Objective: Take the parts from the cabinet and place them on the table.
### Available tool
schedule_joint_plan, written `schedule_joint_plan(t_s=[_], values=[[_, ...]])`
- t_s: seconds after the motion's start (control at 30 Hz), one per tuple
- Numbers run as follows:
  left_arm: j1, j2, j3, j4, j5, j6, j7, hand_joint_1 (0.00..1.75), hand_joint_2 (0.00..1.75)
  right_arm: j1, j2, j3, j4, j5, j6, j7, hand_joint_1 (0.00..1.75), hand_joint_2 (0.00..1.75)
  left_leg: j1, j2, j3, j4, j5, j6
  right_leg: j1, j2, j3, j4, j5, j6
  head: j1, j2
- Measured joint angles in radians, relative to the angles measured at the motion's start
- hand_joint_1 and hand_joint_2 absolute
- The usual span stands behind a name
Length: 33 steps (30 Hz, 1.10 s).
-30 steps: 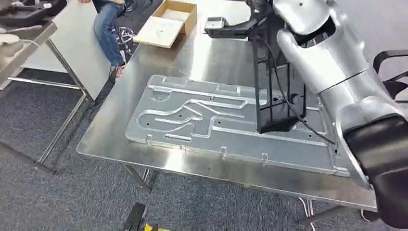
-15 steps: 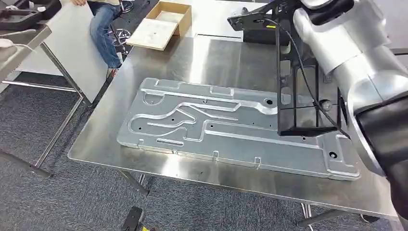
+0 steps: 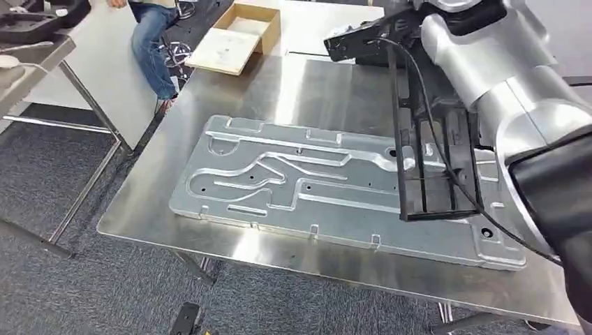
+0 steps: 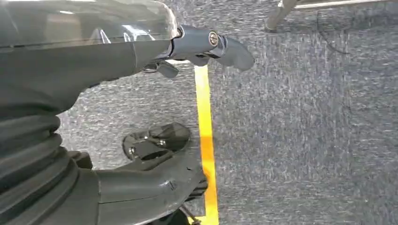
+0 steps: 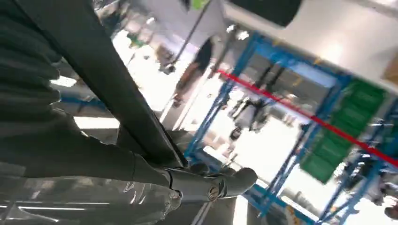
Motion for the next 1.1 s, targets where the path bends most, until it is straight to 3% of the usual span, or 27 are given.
schedule_joint_plan(t_s=[0.07, 0.13, 0.17, 0.23, 0.27, 0.3, 0.33, 0.37, 0.4, 0.43, 0.47, 0.5, 0.53, 0.6, 0.63, 0.67, 0.73, 0.77, 0.8, 0.83, 0.87, 0.93, 0.97, 1.0, 1.07, 1.1], values=[[0.002, 0.0, -0.004, 0.0, -0.021, 0.034, 0.015, 0.0, 1.75, 0.01, -0.007, 0.0, -0.005, -0.013, -0.005, -0.002, 0.0, 0.0, 0.002, 0.001, 0.003, 0.0, 0.0, -0.004, 0.005, 0.003, -0.003, 0.002, -0.001, -0.012, 0.001, 0.0], [0.003, 0.0, -0.005, 0.0, -0.026, 0.045, 0.019, 0.0, 1.75, 0.01, -0.01, 0.0, -0.013, -0.013, -0.008, -0.002, 0.0, 0.0, 0.004, 0.002, -0.007, 0.023, -0.026, -0.013, -0.002, 0.002, 0.002, -0.002, 0.0, -0.025, 0.001, 0.0], [0.002, 0.0, -0.005, 0.0, -0.026, 0.047, 0.02, 0.0, 1.75, 0.009, -0.01, 0.0, -0.016, -0.015, -0.011, -0.002, 0.0, 0.0, 0.004, 0.003, -0.026, 0.074, -0.055, -0.017, -0.002, 0.002, 0.003, -0.002, -0.001, -0.032, 0.0, 0.0], [0.0, 0.0, -0.006, 0.0, -0.027, 0.047, 0.021, 0.0, 1.75, 0.011, -0.01, 0.0, -0.02, -0.016, -0.011, -0.003, 0.0, 0.0, 0.004, 0.003, -0.102, 0.232, -0.124, -0.022, 0.002, 0.005, 0.004, -0.002, -0.003, -0.036, 0.0, 0.0], [0.0, 0.0, -0.006, 0.0, -0.027, 0.047, 0.021, 0.0, 1.75, 0.014, -0.01, 0.0, -0.02, -0.016, -0.011, -0.003, 0.0, 0.0, 0.004, 0.003, -0.136, 0.296, -0.14, -0.02, 0.006, 0.006, 0.004, -0.002, -0.004, -0.037, 0.0, 0.0], [0.001, 0.0, -0.006, 0.0, -0.027, 0.047, 0.022, 0.0, 1.75, 0.016, -0.01, 0.0, -0.02, -0.017, -0.011, -0.003, 0.0, 0.0, 0.004, 0.003, -0.147, 0.309, -0.132, -0.017, 0.009, 0.007, 0.005, -0.002, -0.004, -0.038, 0.0, 0.0], [0.001, 0.0, -0.006, 0.0, -0.027, 0.047, 0.022, 0.0, 1.75, 0.017, -0.01, 0.0, -0.021, -0.017, -0.011, -0.003, 0.0, 0.0, 0.002, 0.003, -0.136, 0.275, -0.101, -0.01, 0.013, 0.008, 0.007, -0.002, -0.005, -0.039, 0.0, 0.0], [0.001, 0.0, -0.007, 0.0, -0.028, 0.047, 0.022, 0.0, 1.75, 0.017, -0.01, 0.0, -0.022, -0.018, -0.012, -0.003, 0.0, 0.0, -0.001, 0.003, -0.106, 0.208, -0.058, -0.002, 0.016, 0.01, 0.01, -0.002, -0.006, -0.041, 0.0, 0.0], [0.0, 0.0, -0.007, 0.0, -0.03, 0.047, 0.022, 0.0, 1.75, 0.016, -0.01, 0.0, -0.026, -0.018, -0.012, -0.003, 0.0, 0.0, -0.007, 0.002, -0.059, 0.107, -0.004, 0.013, 0.021, 0.01, 0.016, -0.002, -0.009, -0.042, 0.0, 0.0], [0.0, 0.002, -0.007, 0.0, -0.031, 0.047, 0.022, 0.0, 1.75, 0.017, -0.011, 0.0, -0.029, -0.019, -0.012, -0.003, 0.0, 0.0, -0.014, 0.003, -0.027, 0.028, 0.02, 0.031, 0.02, 0.01, 0.019, -0.004, -0.011, -0.044, 0.0, 0.0], [-0.001, 0.009, -0.007, 0.0, -0.025, 0.046, 0.021, 0.0, 1.75, 0.015, -0.016, 0.0, -0.028, -0.02, -0.013, -0.003, 0.0, 0.0, -0.017, 0.003, -0.018, 0.026, 0.01, 0.042, 0.02, 0.009, 0.018, -0.008, -0.009, -0.041, 0.001, 0.0], [-0.001, 0.006, -0.007, 0.0, -0.013, 0.036, 0.014, 0.0, 1.75, 0.016, -0.016, 0.0, -0.029, -0.023, -0.014, -0.002, 0.0, 0.0, -0.023, 0.002, -0.013, 0.008, 0.02, 0.045, 0.015, 0.01, 0.017, -0.009, -0.006, -0.036, -0.001, 0.0], [-0.001, 0.006, -0.007, 0.0, 0.0, 0.02, 0.009, 0.0, 0.0, 0.019, -0.017, 0.0, -0.03, -0.025, -0.015, 0.0, 0.0, 0.0, -0.026, 0.002, -0.008, -0.002, 0.015, 0.044, 0.013, 0.008, 0.016, -0.011, -0.004, -0.03, 0.0, 0.0], [-0.001, 0.006, -0.005, 0.0, 0.011, 0.008, 0.003, 0.0, 0.0, 0.02, -0.023, 0.0, -0.033, -0.028, -0.016, 0.005, 0.0, 0.0, -0.023, 0.003, 0.001, -0.024, 0.021, 0.044, 0.017, 0.008, 0.024, -0.027, 0.002, -0.018, 0.0, 0.0], [0.001, 0.006, -0.004, 0.0, 0.016, 0.004, 0.002, 0.0, 0.0, 0.02, -0.027, 0.0, -0.035, -0.029, -0.018, 0.008, 0.0, 0.0, -0.01, 0.009, 0.017, -0.047, 0.033, 0.037, 0.016, 0.005, 0.023, -0.018, -0.008, -0.015, 0.001, 0.0], [0.0, 0.006, -0.004, 0.0, 0.019, 0.004, 0.0, 0.0, 0.0, 0.014, -0.03, 0.0, -0.035, -0.03, -0.019, 0.008, 0.0, 0.0, -0.01, 0.009, 0.021, -0.058, 0.036, 0.04, 0.019, 0.004, 0.008, 0.012, -0.033, -0.011, 0.001, 0.0], [-0.005, 0.006, -0.002, 0.0, 0.019, 0.001, -0.001, 0.0, 0.0, 0.012, -0.031, 0.0, -0.035, -0.03, -0.02, 0.008, 0.0, 0.0, -0.01, 0.011, 0.021, -0.055, 0.037, 0.044, 0.015, 0.005, -0.057, 0.155, -0.103, -0.005, 0.001, 0.0], [-0.006, 0.006, -0.002, 0.0, 0.02, -0.003, -0.001, 0.0, 0.0, 0.017, -0.034, 0.001, -0.035, -0.03, -0.02, 0.009, 0.0, 0.0, -0.01, 0.011, 0.02, -0.053, 0.036, 0.044, 0.012, 0.004, -0.089, 0.22, -0.125, 0.0, 0.0, 0.0], [-0.006, 0.006, -0.002, 0.0, 0.02, -0.006, -0.001, 0.0, 0.0, 0.024, -0.038, 0.002, -0.035, -0.03, -0.021, 0.01, 0.0, 0.0, -0.008, 0.01, 0.02, -0.051, 0.034, 0.043, 0.008, 0.004, -0.109, 0.256, -0.126, 0.004, 0.001, 0.0], [-0.003, 0.006, -0.002, 0.0, 0.02, -0.007, -0.001, 0.0, 0.0, 0.026, -0.04, 0.003, -0.035, -0.031, -0.022, 0.01, 0.0, 0.0, -0.006, 0.009, 0.02, -0.047, 0.032, 0.041, 0.004, 0.004, -0.105, 0.24, -0.103, 0.008, 0.001, 0.0], [-0.001, 0.005, -0.001, 0.0, 0.02, -0.008, -0.001, 0.0, 0.0, 0.026, -0.042, 0.003, -0.036, -0.032, -0.024, 0.013, 0.0, 0.0, -0.004, 0.008, 0.02, -0.041, 0.027, 0.037, 0.0, 0.003, -0.076, 0.179, -0.061, 0.011, 0.0, 0.0], [-0.001, 0.005, -0.001, 0.0, 0.02, -0.008, -0.001, 0.0, 0.0, 0.019, -0.043, 0.003, -0.04, -0.038, -0.029, 0.014, 0.0, 0.0, -0.001, 0.008, 0.018, -0.021, 0.012, 0.024, -0.007, -0.001, 0.007, 0.013, 0.018, 0.016, 0.001, 0.0], [-0.003, 0.005, -0.001, 0.0, 0.02, -0.008, -0.001, 0.0, 0.0, 0.018, -0.047, 0.003, -0.04, -0.042, -0.031, 0.015, 0.0, 0.0, -0.006, 0.007, 0.008, -0.01, 0.005, 0.015, 0.0, 0.0, 0.018, -0.005, -0.008, 0.014, 0.001, 0.0], [-0.005, 0.005, 0.0, 0.0, 0.02, -0.007, -0.001, 0.0, 0.0, 0.017, -0.047, 0.005, -0.045, -0.044, -0.031, 0.015, 0.0, 0.0, -0.006, 0.006, 0.005, -0.002, 0.003, 0.011, 0.001, 0.004, 0.014, -0.008, -0.003, 0.001, -0.001, 0.0], [-0.005, 0.005, 0.0, 0.0, 0.02, -0.007, -0.001, 0.0, 0.0, 0.02, -0.051, 0.006, -0.045, -0.047, -0.031, 0.017, 0.0, 0.0, -0.004, 0.005, 0.005, -0.007, 0.007, 0.003, 0.007, 0.004, 0.012, -0.007, -0.004, -0.009, 0.0, 0.0], [-0.004, 0.005, 0.0, 0.0, 0.02, -0.006, -0.001, 0.0, 0.0, 0.018, -0.053, 0.006, -0.045, -0.048, -0.032, 0.019, 0.0, 0.0, -0.005, 0.005, 0.005, -0.008, 0.006, -0.001, 0.003, 0.004, 0.012, -0.01, 0.0, -0.017, 0.0, 0.0]])
